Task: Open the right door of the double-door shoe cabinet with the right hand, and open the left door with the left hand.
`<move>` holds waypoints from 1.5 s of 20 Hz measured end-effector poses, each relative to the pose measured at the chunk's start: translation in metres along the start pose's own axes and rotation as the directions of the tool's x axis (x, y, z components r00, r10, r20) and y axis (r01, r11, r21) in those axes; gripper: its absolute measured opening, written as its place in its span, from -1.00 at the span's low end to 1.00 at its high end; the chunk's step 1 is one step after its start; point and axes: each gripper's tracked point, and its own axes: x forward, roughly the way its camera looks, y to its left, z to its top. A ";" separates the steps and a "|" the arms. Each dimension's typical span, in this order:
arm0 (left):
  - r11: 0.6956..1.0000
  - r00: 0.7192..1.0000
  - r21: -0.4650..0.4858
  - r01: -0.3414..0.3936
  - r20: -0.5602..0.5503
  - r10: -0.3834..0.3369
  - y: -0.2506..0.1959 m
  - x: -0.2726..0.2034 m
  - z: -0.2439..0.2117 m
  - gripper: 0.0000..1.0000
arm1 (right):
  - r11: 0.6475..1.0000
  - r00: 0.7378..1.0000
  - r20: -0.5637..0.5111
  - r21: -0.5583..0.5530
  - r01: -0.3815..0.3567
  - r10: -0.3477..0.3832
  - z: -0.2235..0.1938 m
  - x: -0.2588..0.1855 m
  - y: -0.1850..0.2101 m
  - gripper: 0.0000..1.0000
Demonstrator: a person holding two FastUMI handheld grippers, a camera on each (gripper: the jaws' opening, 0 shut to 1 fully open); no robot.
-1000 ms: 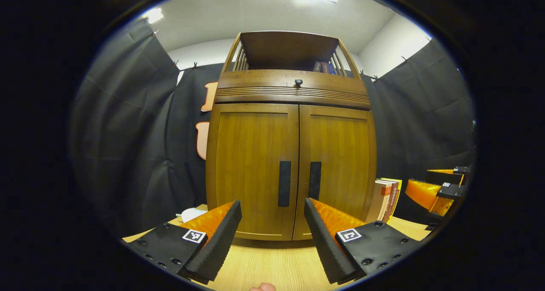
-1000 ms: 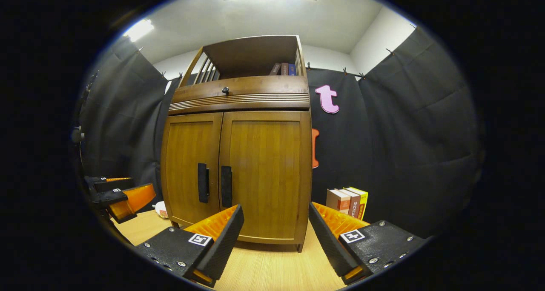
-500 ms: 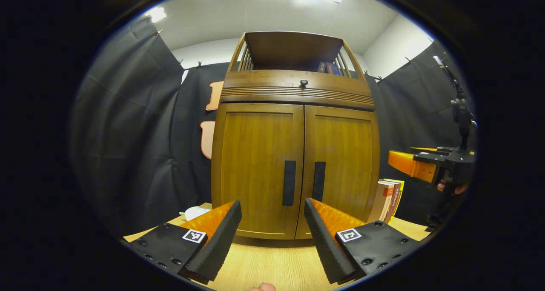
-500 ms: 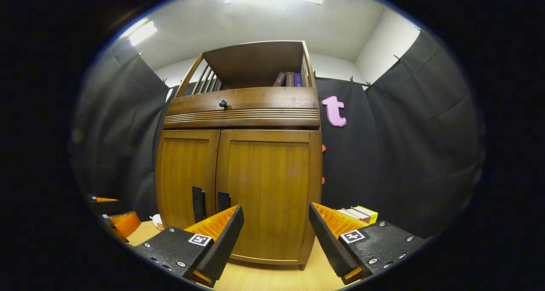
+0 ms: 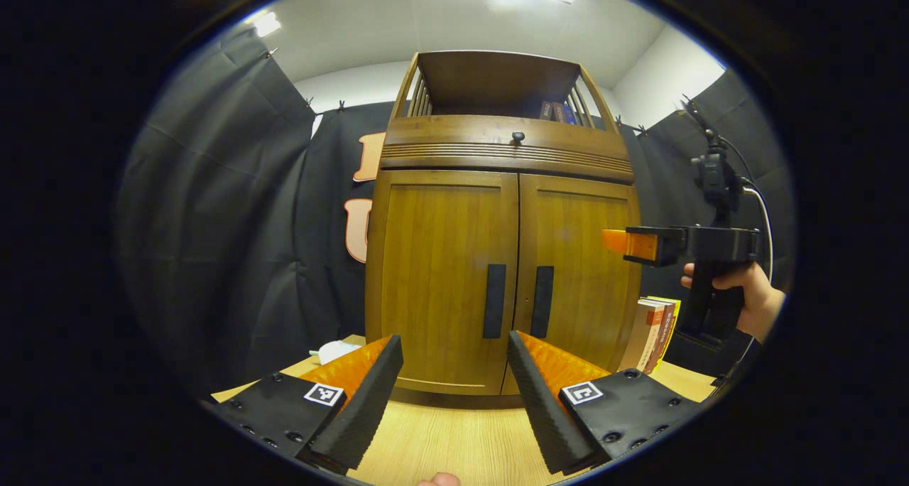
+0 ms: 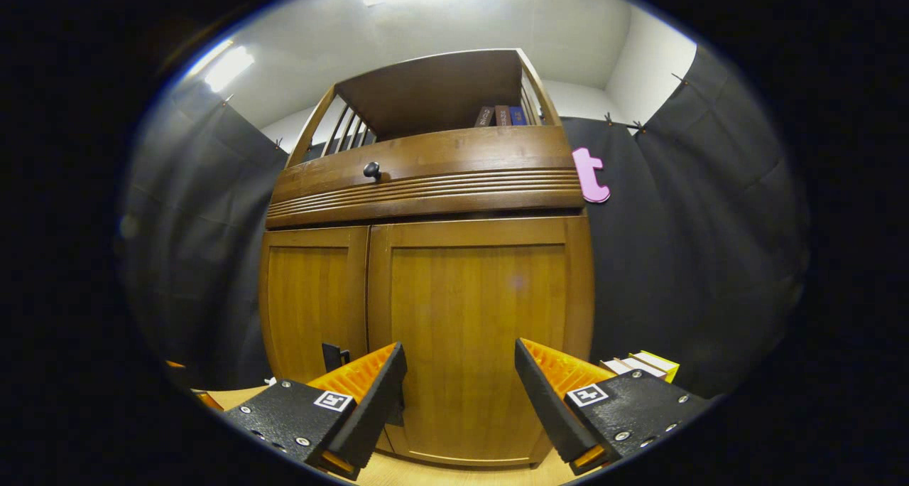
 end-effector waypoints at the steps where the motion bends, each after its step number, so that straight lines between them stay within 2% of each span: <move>1: 1.000 1.000 0.001 -0.007 0.001 0.007 0.003 0.000 0.001 0.92 | 1.000 1.000 -0.012 0.002 -0.019 0.019 -0.005 0.008 0.008 0.87; 8: 0.999 0.999 -0.004 -0.038 -0.002 0.038 0.016 -0.003 0.000 0.89 | 0.994 0.984 -0.144 0.054 -0.099 0.106 -0.078 0.045 0.069 0.87; 9: 0.999 0.999 -0.005 -0.040 -0.001 0.040 0.018 -0.003 0.001 0.89 | 0.994 0.981 -0.159 0.050 -0.101 0.108 -0.086 0.050 0.072 0.99; 10: 0.999 0.999 -0.005 -0.043 -0.001 0.043 0.020 -0.003 0.001 0.89 | 0.994 0.978 -0.178 0.040 -0.104 0.109 -0.094 0.052 0.074 0.77; 12: 0.999 0.999 -0.003 -0.048 0.000 0.048 0.023 -0.003 0.002 0.89 | 0.994 0.972 -0.211 0.021 -0.104 0.106 -0.111 0.061 0.079 0.63; 13: 0.999 0.999 -0.001 -0.050 0.002 0.050 0.025 -0.004 0.002 0.89 | 0.995 0.970 -0.223 0.017 -0.098 0.099 -0.118 0.065 0.080 0.45; 15: 0.999 0.999 -0.001 -0.053 0.008 0.053 0.028 -0.004 0.004 0.89 | 0.996 0.965 -0.244 0.025 -0.087 0.091 -0.129 0.072 0.081 0.31; 18: 0.998 0.998 -0.007 -0.055 0.003 0.055 0.033 -0.003 0.002 0.89 | 0.997 0.959 -0.273 0.033 -0.071 0.077 -0.143 0.085 0.081 -0.01; 21: 0.998 0.998 -0.009 -0.063 0.003 0.063 0.037 -0.002 0.002 0.89 | 0.997 0.958 -0.279 0.056 -0.057 0.070 -0.148 0.090 0.084 -0.14; 22: 0.998 0.998 -0.011 -0.059 0.001 0.059 0.037 -0.001 0.001 0.89 | 0.997 0.960 -0.274 0.059 -0.049 0.063 -0.148 0.088 0.083 -0.33; 25: 0.999 0.999 -0.003 -0.046 0.001 0.046 0.037 0.000 0.002 0.87 | 0.992 0.964 -0.254 0.111 -0.055 0.081 -0.148 0.089 0.085 -0.27; 27: 0.999 0.999 0.008 -0.034 -0.002 0.034 0.035 0.001 0.002 0.89 | 0.991 0.962 -0.257 0.123 -0.060 0.090 -0.149 0.090 0.085 -0.48; 28: 1.000 1.000 0.011 -0.026 -0.002 0.026 0.033 0.001 0.003 0.87 | 0.992 0.964 -0.253 0.106 -0.061 0.087 -0.149 0.089 0.085 -0.50; 30: 1.000 1.000 0.018 -0.009 -0.004 0.009 0.029 0.001 0.002 0.89 | 0.995 0.964 -0.254 0.088 -0.056 0.077 -0.149 0.087 0.085 -0.43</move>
